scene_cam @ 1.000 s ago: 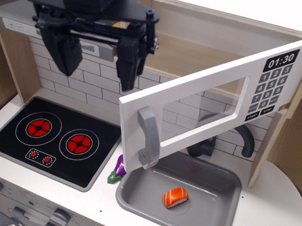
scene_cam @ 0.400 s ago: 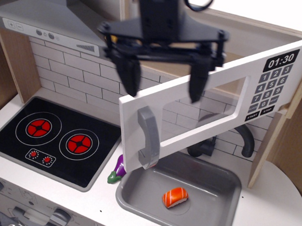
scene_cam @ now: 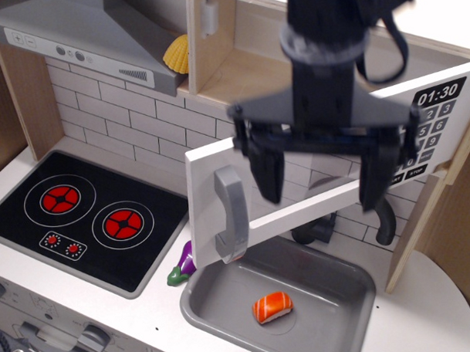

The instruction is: Close microwave

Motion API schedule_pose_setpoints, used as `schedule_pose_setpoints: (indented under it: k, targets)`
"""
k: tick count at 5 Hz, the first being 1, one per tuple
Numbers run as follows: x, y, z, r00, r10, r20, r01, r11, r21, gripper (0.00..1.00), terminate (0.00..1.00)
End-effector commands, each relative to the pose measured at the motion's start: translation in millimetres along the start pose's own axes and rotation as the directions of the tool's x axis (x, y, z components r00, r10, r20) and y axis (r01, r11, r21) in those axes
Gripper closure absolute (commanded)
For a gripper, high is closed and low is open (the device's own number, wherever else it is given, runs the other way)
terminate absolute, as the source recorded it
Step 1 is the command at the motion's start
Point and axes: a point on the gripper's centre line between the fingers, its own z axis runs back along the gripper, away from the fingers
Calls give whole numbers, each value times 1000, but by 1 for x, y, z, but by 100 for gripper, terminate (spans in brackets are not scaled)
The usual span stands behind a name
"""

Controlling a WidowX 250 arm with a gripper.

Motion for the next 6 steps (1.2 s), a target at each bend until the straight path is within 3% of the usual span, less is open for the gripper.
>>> schedule_pose_setpoints:
  k: [1,4,6]
  targets:
    - [15,-8,-41,996,73,53,-71,997,-35,0,0]
    - [45,34,-90,990,121,72,-126,989,71,0,0]
    - [79,62,-102,989,78,122,-91,990,106,0,0]
